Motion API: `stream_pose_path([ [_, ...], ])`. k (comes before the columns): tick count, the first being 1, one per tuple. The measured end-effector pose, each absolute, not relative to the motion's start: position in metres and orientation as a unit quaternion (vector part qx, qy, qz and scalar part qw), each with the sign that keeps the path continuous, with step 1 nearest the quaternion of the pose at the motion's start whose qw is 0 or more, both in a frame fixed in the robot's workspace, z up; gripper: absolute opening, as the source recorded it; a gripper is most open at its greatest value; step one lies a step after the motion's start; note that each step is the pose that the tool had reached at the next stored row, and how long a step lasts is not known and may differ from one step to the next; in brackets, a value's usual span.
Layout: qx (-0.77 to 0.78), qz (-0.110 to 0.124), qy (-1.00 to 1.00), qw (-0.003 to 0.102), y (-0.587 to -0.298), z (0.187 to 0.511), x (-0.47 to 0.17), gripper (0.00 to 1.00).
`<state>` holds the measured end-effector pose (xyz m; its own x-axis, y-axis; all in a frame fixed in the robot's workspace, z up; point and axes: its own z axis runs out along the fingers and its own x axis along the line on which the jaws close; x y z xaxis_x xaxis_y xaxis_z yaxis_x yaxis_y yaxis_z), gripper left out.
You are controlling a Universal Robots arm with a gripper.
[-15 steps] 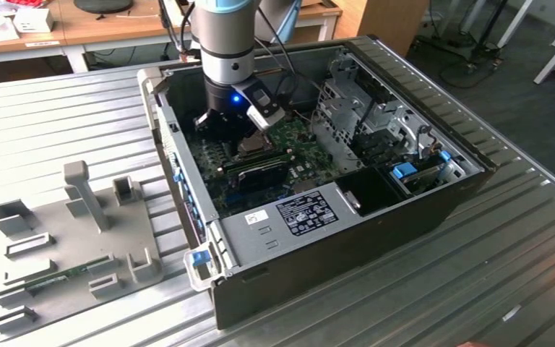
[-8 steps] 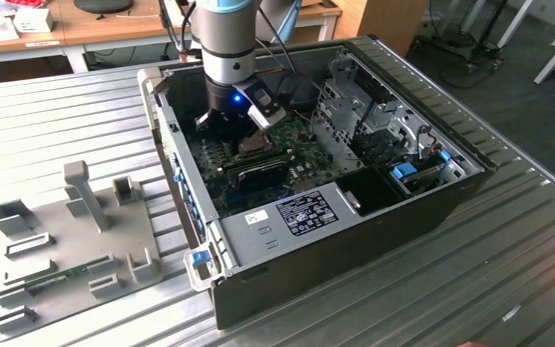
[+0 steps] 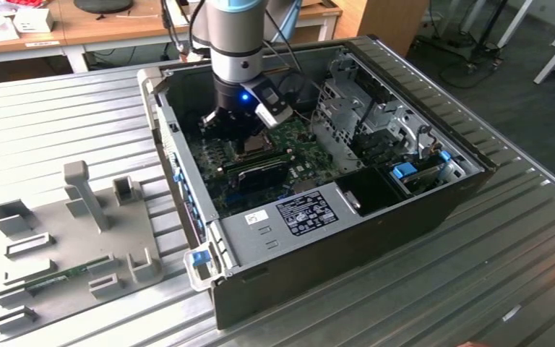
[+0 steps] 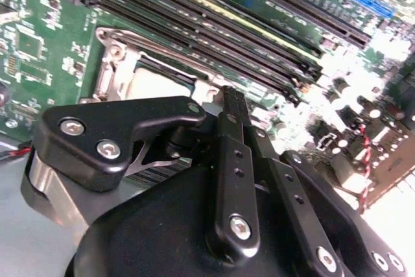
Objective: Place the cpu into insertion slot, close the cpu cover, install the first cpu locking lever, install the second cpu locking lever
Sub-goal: 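Install the second cpu locking lever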
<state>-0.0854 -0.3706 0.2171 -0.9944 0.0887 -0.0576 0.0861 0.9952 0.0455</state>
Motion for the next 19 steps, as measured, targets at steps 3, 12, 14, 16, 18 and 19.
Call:
stream_pose_path([
  [3,0.044,0.022,0.998,0.030,-0.371,0.217,-0.079,0.11],
  [12,0.044,0.022,0.998,0.030,-0.371,0.217,-0.062,0.11],
  [14,0.044,0.021,0.998,0.030,-0.371,0.217,-0.062,0.11],
  [16,0.044,0.021,0.998,0.030,-0.371,0.217,-0.062,0.11],
  [18,0.044,0.021,0.998,0.030,-0.370,0.217,-0.061,0.11],
  [19,0.044,0.021,0.998,0.030,-0.370,0.217,-0.061,0.11],
])
